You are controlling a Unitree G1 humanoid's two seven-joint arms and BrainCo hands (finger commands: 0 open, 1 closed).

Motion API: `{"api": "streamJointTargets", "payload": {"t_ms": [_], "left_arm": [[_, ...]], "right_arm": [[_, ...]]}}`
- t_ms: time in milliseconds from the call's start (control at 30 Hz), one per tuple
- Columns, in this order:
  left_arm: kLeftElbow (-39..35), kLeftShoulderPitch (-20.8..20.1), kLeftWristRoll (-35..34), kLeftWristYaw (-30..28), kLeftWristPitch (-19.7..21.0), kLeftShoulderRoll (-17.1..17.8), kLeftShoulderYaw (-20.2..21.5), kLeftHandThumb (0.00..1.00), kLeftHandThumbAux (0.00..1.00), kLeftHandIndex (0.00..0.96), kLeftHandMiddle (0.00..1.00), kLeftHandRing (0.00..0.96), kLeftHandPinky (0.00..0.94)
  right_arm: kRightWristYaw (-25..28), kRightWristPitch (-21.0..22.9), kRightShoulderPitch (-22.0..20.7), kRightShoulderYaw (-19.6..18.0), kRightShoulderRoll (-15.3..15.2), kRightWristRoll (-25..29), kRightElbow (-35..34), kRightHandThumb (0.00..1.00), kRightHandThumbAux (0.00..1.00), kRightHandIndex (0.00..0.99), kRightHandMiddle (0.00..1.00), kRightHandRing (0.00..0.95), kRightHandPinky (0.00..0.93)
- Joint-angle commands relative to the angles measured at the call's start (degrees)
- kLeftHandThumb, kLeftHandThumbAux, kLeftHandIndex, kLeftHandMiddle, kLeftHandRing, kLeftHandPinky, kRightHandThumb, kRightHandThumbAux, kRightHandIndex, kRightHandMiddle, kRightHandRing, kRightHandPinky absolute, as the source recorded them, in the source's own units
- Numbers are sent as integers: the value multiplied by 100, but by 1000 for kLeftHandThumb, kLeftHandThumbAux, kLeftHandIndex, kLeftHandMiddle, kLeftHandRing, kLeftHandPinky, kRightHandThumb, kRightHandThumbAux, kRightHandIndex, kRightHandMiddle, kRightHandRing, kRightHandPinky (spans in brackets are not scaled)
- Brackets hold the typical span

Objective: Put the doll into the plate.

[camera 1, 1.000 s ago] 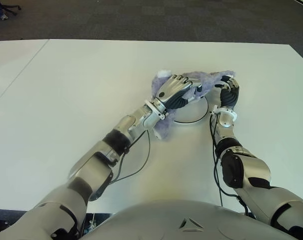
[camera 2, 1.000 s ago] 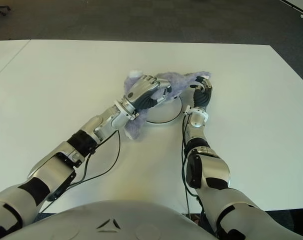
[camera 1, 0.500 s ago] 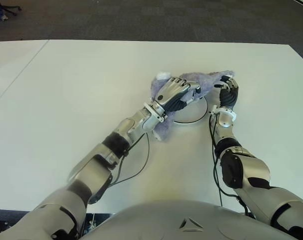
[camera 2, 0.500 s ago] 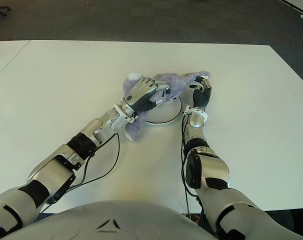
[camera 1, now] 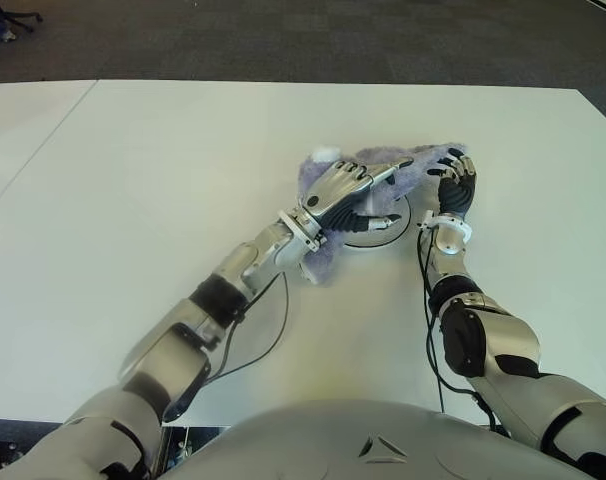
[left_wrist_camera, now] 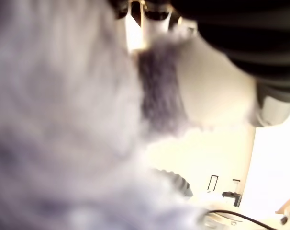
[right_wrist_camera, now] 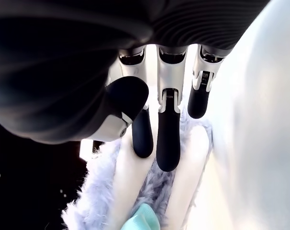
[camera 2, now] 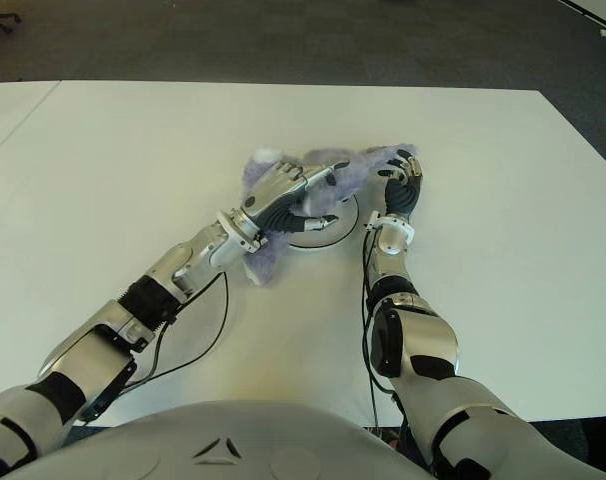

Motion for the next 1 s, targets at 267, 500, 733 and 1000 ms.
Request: {"api": "streamJointTargets", "payload": {"t_ms": [267,500,733,1000], "left_arm": [[-854,719,-507,-951,-322,567,242,130,266,0,0,0,0],[-1498,1029,-804,-1346,-348,648,294,97,227,0,0,0,0],[-1918,1057,-1221,-1889,-375,755,469,36,237,0,0,0,0],[-2231,1051,-1650,-2419,-346,853,660,30,262,0,0,0,0]], "right_arm": [[36,435,1441,23,823,105,781,1000,658,215,337,462,130],[-43,589,1420,62,762,21,838,1000,658,219,337,462,90],[-147,665,1389,125,749,-14,840,1000,658,205,327,461,82],[-221,739,1378,191,735,-42,848,1000,656,208,303,462,76]]}}
